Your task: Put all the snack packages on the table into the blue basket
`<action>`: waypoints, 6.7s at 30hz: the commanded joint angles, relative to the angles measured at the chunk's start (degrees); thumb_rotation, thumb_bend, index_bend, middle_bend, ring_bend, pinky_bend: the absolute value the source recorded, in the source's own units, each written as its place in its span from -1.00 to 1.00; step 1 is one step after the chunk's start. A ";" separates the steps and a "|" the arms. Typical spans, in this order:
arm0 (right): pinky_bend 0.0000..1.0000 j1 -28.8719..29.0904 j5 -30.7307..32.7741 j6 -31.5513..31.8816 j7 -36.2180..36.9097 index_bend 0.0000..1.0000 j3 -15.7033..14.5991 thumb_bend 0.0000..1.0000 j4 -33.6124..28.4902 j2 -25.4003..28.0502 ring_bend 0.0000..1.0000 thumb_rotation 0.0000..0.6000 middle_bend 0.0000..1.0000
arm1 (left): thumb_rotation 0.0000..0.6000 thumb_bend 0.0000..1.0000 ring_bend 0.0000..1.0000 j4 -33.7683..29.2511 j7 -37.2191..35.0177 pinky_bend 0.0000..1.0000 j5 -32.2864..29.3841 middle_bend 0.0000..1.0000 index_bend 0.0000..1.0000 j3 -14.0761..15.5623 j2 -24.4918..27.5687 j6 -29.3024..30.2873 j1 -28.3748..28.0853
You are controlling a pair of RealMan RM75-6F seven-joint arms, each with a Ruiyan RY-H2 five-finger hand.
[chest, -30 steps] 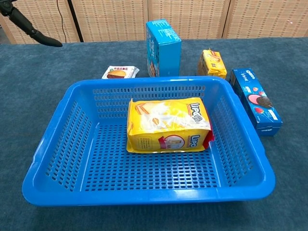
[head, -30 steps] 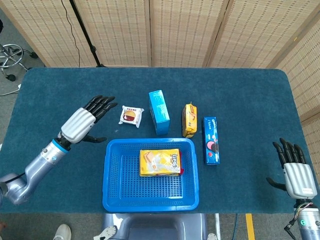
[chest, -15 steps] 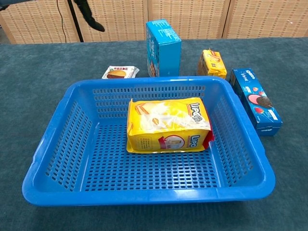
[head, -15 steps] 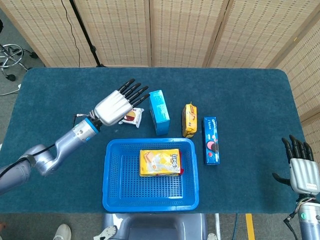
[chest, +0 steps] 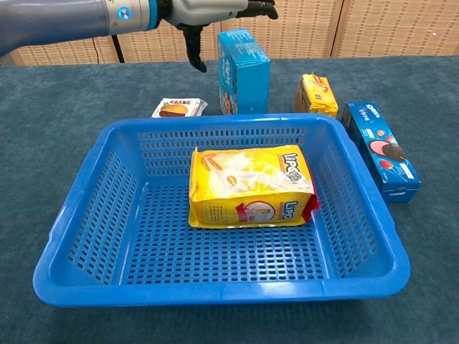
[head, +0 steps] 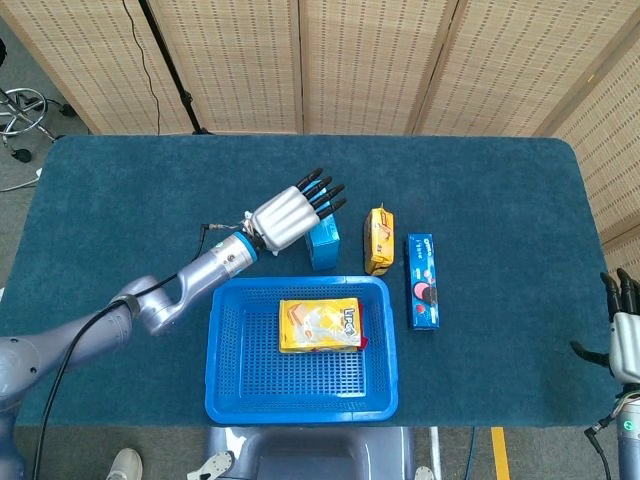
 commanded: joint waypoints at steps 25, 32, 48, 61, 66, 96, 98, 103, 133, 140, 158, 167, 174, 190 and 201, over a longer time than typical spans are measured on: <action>-1.00 1.11 -0.63 -1.97 -1.21 -1.00 -0.99 -1.00 -0.78 -0.23 -1.00 1.00 -1.00 | 1.00 -0.41 0.18 -14.34 -11.44 0.11 5.25 0.20 0.49 0.97 15.94 20.78 5.56; -1.00 1.21 -1.40 -1.55 -2.17 -1.00 -1.41 -1.00 -1.52 -0.40 -1.00 1.00 -1.00 | 1.00 -0.41 0.18 -24.58 -15.98 0.11 12.29 0.20 0.49 4.66 25.17 29.88 11.31; -1.00 1.60 -1.61 -1.76 -3.37 -1.00 -1.81 -1.00 -2.09 -0.73 -1.00 1.00 -1.00 | 1.00 -0.43 0.11 -14.15 -19.92 0.11 38.75 0.16 0.44 13.55 17.69 50.58 15.30; -1.00 1.48 -0.68 -1.69 -3.62 -1.00 -1.65 -1.00 -1.93 -0.81 -1.00 1.00 -1.00 | 1.00 -0.49 0.05 4.13 -20.41 0.11 51.24 0.15 0.43 15.56 6.16 62.36 11.18; -1.00 1.64 -0.36 -2.09 -3.71 -1.00 -1.64 -1.00 -1.86 -0.86 -1.00 1.00 -1.00 | 1.00 -0.57 0.04 12.62 -19.20 0.11 54.69 0.15 0.43 15.12 2.68 67.04 7.47; -1.00 2.03 1.36 -3.09 -4.50 -1.00 -1.54 -1.00 -1.56 -1.13 -1.00 1.00 -1.00 | 1.00 -1.00 -1.00 29.30 -14.99 -0.56 50.68 -1.00 -1.00 21.35 -3.48 71.06 -0.70; -1.00 2.06 1.38 -3.17 -4.70 -1.00 -1.61 -1.00 -1.72 -1.09 -1.00 1.00 -1.00 | 1.00 -1.00 -1.00 29.47 -15.31 -0.56 49.38 -1.00 -1.00 21.50 -3.13 70.74 -0.47; -1.00 2.08 1.46 -3.22 -4.83 -1.00 -1.66 -1.00 -2.04 -0.93 -1.00 1.00 -1.00 | 1.00 -1.00 -1.00 28.58 -19.35 -0.57 41.61 -1.00 -1.00 18.71 -2.31 71.42 1.77; -1.00 2.83 1.03 -4.64 -5.70 -1.00 -2.67 -1.00 -3.42 -0.72 -1.00 1.00 -1.00 | 1.00 -1.00 -1.00 -0.41 -36.94 -0.61 -6.39 -1.00 -1.00 9.58 7.06 -0.71 7.08; -1.00 2.78 1.31 -4.85 -5.03 -1.00 -2.62 -1.00 -3.21 -0.47 -1.00 1.00 -1.00 | 1.00 -1.00 -1.00 6.55 -37.31 -0.63 -9.05 -1.00 -1.00 8.21 1.02 -6.66 4.94; -1.00 3.20 2.78 -6.08 -4.29 -1.00 -2.22 -1.00 -2.35 -0.43 -1.00 1.00 -1.00 | 1.00 -1.00 -0.79 24.96 -38.61 -0.49 -13.02 -0.96 -0.96 5.63 -12.46 -16.58 2.18; -1.00 3.67 3.25 -7.09 -4.18 -1.00 -2.25 -1.00 -1.75 -0.73 -1.00 1.00 -1.00 | 1.00 -0.89 0.01 28.43 -38.35 0.02 -12.07 -0.10 0.07 4.81 -14.38 -13.63 2.49; -1.00 3.67 2.73 -6.76 -4.39 -1.00 -2.51 -1.00 -2.19 -0.74 -1.00 1.00 -1.00 | 1.00 -0.87 0.02 24.01 -40.01 0.03 -10.39 -0.08 0.08 4.52 -10.34 -8.59 4.19; -1.00 3.41 1.27 -5.57 -5.42 -1.00 -3.24 -1.00 -3.75 -0.69 -1.00 1.00 -1.00 | 1.00 -0.86 0.03 -18.20 -44.27 0.03 4.43 -0.07 0.11 5.58 18.75 17.90 11.96; -1.00 3.32 1.44 -5.53 -5.41 -1.00 -3.29 -1.00 -3.79 -0.50 -1.00 1.00 -1.00 | 1.00 -0.99 -0.61 -32.01 -42.60 -0.38 15.45 -0.63 -0.61 14.42 25.25 14.40 11.28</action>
